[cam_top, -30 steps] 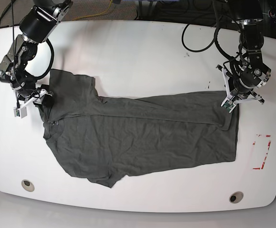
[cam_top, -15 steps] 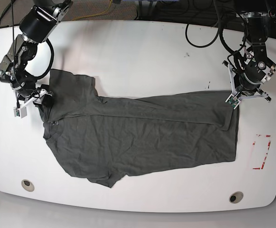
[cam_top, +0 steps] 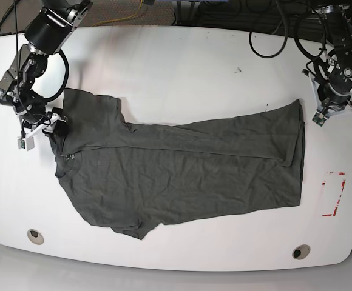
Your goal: Layout the t-shirt on the table in an organized manner, then fold the t-shirt properly
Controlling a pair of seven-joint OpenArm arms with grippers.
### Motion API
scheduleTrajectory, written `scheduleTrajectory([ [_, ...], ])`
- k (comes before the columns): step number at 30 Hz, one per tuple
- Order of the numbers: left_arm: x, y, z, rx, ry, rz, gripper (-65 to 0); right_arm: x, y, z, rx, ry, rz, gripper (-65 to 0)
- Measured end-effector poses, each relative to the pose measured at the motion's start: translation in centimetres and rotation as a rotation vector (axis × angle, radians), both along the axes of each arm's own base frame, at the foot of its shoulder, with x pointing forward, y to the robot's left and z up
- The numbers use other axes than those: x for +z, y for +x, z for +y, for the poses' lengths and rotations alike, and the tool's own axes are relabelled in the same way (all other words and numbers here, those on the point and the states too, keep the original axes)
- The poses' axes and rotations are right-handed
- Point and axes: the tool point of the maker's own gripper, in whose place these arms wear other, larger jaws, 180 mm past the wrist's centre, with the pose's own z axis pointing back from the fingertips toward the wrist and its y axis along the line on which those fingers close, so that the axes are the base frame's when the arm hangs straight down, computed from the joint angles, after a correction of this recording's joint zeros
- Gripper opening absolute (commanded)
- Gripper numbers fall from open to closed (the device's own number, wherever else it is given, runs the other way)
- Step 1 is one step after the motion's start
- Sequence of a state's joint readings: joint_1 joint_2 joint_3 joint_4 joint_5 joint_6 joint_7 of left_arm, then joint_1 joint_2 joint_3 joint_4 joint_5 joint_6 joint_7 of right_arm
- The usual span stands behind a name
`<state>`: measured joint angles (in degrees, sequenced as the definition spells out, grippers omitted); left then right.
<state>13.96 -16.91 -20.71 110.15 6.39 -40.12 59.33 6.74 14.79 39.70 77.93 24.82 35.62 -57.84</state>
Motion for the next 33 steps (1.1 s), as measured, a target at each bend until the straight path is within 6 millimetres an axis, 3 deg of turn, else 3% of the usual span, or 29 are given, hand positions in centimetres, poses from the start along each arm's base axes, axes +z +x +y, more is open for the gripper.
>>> scheduleTrajectory([
  [7,-0.6,-1.5,0.5,0.01,-0.016,0.021,-61.9,0.0,0.0,0.0,-0.001,0.001,-0.002,-39.2],
  [10,-0.6,-2.3,1.6,0.035,0.022,0.052,-61.9,0.1,0.0,-0.1,-0.002,-0.003,0.0,-39.1],
  [14,-0.3,-2.0,1.7,0.039,0.024,0.04,-59.9,0.1,0.1,0.1,0.003,-0.001,-0.002,-38.9],
  [18,0.1,-0.6,0.8,0.016,0.008,0.005,-47.9,0.8,0.0,0.0,0.019,-0.032,0.006,-35.5],
  [24,2.2,3.6,-0.9,-0.041,-0.009,-0.091,-25.6,3.9,0.8,-1.0,0.02,-0.106,-0.056,-17.9],
  [28,3.5,6.0,-2.4,-0.056,-0.029,-0.152,-20.2,5.0,0.9,-1.0,0.031,-0.13,-0.066,-8.6],
  [33,4.4,8.0,-4.7,-0.106,-0.067,-0.195,-19.3,5.1,-0.1,-1.0,0.048,-0.163,-0.023,-8.6],
])
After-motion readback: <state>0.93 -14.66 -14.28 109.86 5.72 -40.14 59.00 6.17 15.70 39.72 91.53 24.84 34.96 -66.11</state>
